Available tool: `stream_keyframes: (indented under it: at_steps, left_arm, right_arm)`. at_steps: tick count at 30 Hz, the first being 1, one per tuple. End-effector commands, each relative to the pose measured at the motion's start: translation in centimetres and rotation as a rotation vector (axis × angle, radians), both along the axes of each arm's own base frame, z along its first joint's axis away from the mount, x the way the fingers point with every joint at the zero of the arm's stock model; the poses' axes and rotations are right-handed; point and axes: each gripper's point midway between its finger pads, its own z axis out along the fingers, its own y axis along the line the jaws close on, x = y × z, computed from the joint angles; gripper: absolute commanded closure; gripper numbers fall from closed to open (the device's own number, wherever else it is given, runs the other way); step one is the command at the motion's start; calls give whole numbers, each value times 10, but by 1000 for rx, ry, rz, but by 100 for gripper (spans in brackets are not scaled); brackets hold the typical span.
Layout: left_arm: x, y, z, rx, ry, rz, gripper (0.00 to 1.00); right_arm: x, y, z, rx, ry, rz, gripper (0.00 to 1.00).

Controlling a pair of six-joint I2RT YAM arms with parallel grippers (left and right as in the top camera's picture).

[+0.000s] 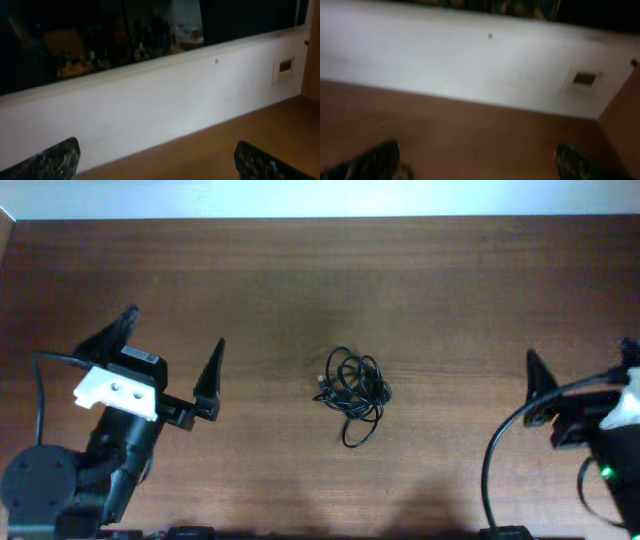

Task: Untangle cables
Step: 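Reach the left gripper down to the black cable bundle and grasp it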

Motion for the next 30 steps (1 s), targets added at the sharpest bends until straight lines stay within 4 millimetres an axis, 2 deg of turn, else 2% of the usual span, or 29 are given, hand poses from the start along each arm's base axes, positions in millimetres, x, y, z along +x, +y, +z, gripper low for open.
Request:
stream_keyframes:
  at_steps: [1,3,4,6,7,8,10,11,12,13,14,16,17,19,20,21,23,25,26,27,29,30]
  left_arm:
    - [4,-4,-11,-1,73,-25,1]
    - [2,-6,-8,-2,62,-39,1]
    - [-1,-12,-8,-1,63,-73,1]
    - [-6,-21,-8,1,62,-132,1]
    - [-7,-24,-8,2,62,-147,7]
    - [-8,-26,-7,2,58,-164,1]
    - [-18,-41,-13,2,83,-265,1]
    - [-18,-41,-24,-5,135,-264,1]
    - [-12,-33,-38,-6,192,-207,0]
    - [-2,-17,-60,-7,279,-103,12]
    - [3,-11,-70,-5,321,-67,16]
    - [10,-14,-80,-64,391,-80,16]
    - [22,-14,-97,-123,482,-69,20]
    - [47,-19,-132,-187,648,-70,19]
    - [57,-32,-147,-196,717,-133,18]
    - [69,-51,-169,-207,807,-218,12]
    - [87,-77,-214,-186,953,-272,12]
    - [90,-101,-254,-219,1119,-282,12]
    - [88,-114,-273,-243,1206,-277,16]
    - [84,-124,-282,-237,1248,-289,23]
    - [72,-148,-296,-124,1258,-313,18]
    - [64,-161,-296,-3,1202,-402,14]
  right_arm:
    - [-4,-1,15,-11,85,0,1]
    - [-5,1,15,-9,88,9,1]
    - [-7,10,11,3,107,60,1]
    - [-10,12,4,6,137,74,1]
    - [-9,12,4,6,138,73,1]
    - [-9,12,4,6,138,73,1]
    - [-7,12,5,6,134,73,1]
    - [-8,12,3,6,144,74,1]
    - [-9,15,1,11,154,92,1]
    - [-10,24,0,26,157,142,1]
    - [-10,30,1,34,158,171,1]
    - [5,33,-9,40,209,183,1]
    - [21,34,-22,65,272,173,0]
    - [47,32,-25,61,282,149,0]
    - [61,34,-22,63,266,154,0]
    - [74,35,-20,64,249,158,0]
    - [86,34,-18,60,233,148,0]
    - [94,24,-18,40,223,86,0]
    - [95,21,-18,34,223,70,0]
    - [95,20,-18,33,224,68,0]
    - [96,19,-18,30,222,60,0]
    - [96,18,-22,28,238,54,0]
